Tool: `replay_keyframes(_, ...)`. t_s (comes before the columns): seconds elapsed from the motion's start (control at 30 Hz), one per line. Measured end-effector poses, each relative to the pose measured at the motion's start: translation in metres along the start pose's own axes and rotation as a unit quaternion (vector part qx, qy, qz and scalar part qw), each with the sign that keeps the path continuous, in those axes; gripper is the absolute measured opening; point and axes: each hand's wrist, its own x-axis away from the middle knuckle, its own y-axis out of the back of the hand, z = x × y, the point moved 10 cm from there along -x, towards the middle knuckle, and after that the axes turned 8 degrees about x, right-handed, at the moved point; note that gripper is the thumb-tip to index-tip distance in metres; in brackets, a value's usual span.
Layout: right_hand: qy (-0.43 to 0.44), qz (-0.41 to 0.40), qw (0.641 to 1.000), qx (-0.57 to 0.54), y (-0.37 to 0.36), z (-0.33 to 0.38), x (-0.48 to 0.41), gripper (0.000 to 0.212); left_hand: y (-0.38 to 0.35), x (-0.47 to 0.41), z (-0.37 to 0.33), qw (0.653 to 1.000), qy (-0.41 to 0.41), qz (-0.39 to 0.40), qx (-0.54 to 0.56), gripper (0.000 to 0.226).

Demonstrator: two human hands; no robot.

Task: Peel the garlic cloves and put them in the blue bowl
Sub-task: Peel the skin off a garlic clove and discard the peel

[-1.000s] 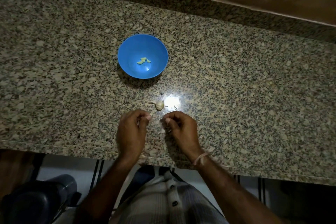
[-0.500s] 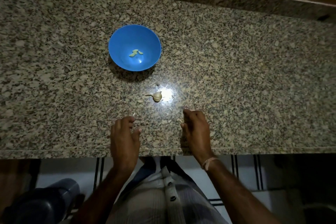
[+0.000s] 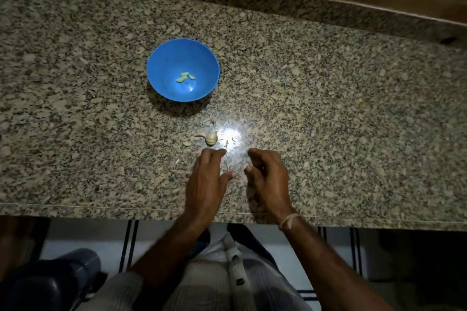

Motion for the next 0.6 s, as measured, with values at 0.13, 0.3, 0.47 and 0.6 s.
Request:
replay_keyframes(0.13,0.054,0.038,0.998,0.014,-0.003,0.007,-0.016,0.041,-0.001,-0.007,-0.004,0.999,0.012,-0.032,0.002,0.026)
replay_keyframes(0.3,0.128,0.101,0.985,0.057,-0.026,0.026,-0.052,0.047,0.007,-0.001,-0.001,0.995,0.043,-0.083,0.025,0.020)
replay_keyframes(0.47,0.224,0.129,0.964,0.059,-0.044,0.058,-0.084,0.040,0.019,0.015,0.013,0.983,0.099,-0.141,0.063,0.019)
replay_keyframes(0.6,0.316,0.175,0.927,0.103,-0.072,0.088,-0.103,0.046,0.024,0.029,0.020,0.975,0.142,-0.164,0.044,0.016)
